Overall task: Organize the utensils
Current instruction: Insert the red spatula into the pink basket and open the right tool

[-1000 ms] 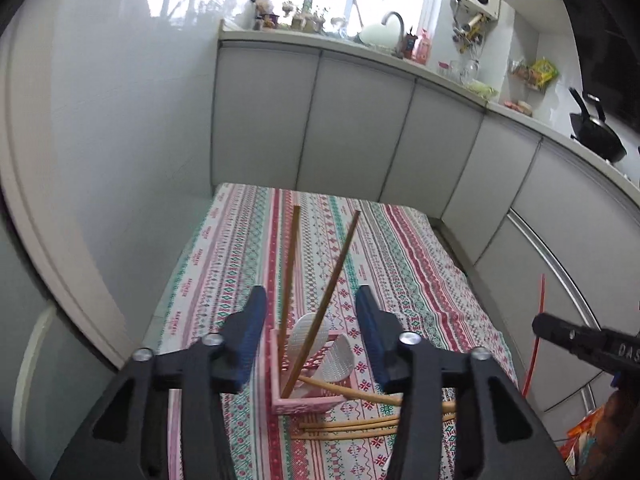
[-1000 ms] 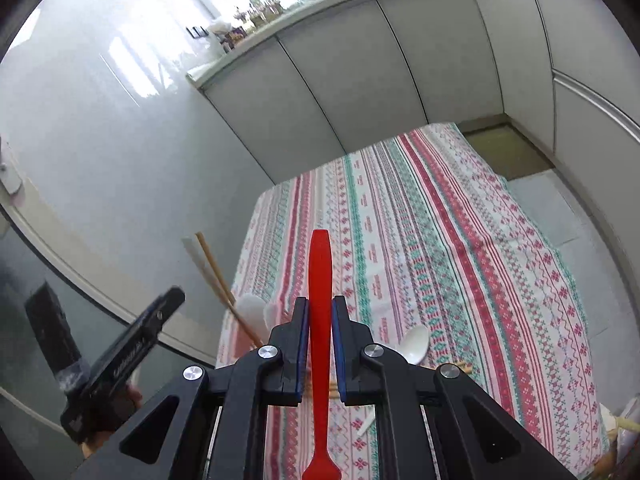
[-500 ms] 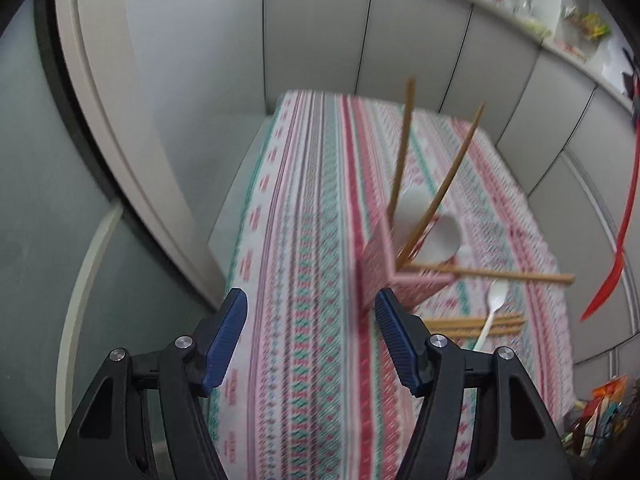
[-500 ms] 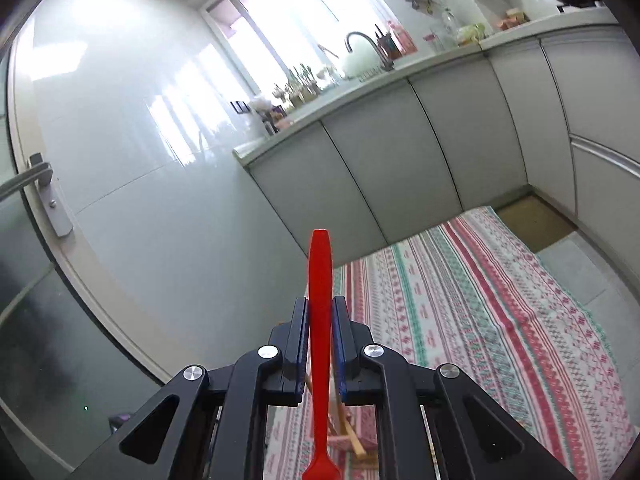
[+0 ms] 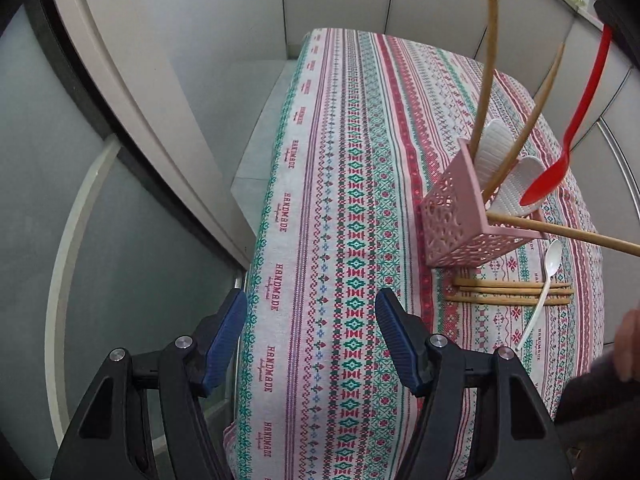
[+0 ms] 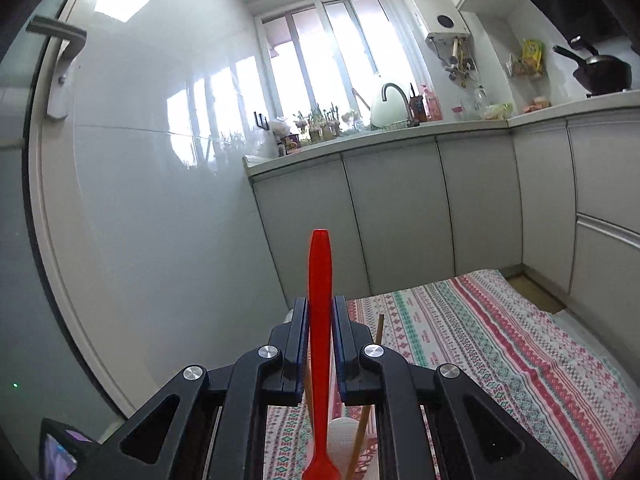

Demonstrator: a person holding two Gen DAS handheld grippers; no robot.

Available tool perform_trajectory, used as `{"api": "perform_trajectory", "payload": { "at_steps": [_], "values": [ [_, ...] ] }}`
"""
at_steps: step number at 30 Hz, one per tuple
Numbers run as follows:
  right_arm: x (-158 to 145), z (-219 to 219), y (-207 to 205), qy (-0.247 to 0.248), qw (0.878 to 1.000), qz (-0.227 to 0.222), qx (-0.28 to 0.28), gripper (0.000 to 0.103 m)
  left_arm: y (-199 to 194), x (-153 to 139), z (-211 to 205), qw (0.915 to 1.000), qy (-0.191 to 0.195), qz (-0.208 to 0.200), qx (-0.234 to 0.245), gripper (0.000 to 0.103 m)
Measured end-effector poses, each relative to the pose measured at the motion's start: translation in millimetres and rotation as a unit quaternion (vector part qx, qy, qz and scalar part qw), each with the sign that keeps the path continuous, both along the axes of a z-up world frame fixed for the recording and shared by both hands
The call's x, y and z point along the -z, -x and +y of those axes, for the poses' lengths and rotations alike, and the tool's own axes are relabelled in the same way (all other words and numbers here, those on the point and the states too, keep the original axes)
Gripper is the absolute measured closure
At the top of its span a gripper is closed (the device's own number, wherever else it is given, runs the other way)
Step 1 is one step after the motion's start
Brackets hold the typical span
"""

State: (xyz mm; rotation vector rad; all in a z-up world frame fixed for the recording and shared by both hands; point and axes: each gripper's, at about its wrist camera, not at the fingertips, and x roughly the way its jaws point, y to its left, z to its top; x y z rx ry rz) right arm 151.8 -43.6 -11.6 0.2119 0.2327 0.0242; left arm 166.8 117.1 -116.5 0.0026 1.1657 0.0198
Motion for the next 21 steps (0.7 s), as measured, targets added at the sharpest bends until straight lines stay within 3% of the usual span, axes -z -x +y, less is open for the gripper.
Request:
{"api": "perform_trajectory", "payload": {
  "at_steps": [6, 13, 16, 19, 21],
  "values": [
    [31.9, 0.5, -21.3, 0.005, 0.999, 0.034, 0.018, 0.092, -1.5, 0.1, 0.9, 1.0, 0.005, 0.004, 0.001, 0.034],
    [53.1, 7.1, -25.3, 0.01, 0.998, 0.064, -0.002, 0.09, -1.1, 0.6, 1.1, 1.0, 0.004, 0.005, -0.001, 0.034],
    [51.1, 10.9, -21.2, 0.011, 0.997, 0.067, -0.023, 0.079, 0.0, -0.9, 2.0, 1.0, 0.003, 0.002, -0.002, 0.034],
    [44.3, 9.8, -16.0, 0.011, 0.996, 0.073, -0.045, 0.054, 0.9, -3.1, 2.8, 1.0, 0.0, -0.002, -0.003, 0.034],
    [34.4, 5.7, -9.7, 0.008, 0.996, 0.074, -0.053, 0.054, 1.4, -4.8, 2.3, 1.0, 0.0, -0.004, -0.004, 0.034]
  ]
}}
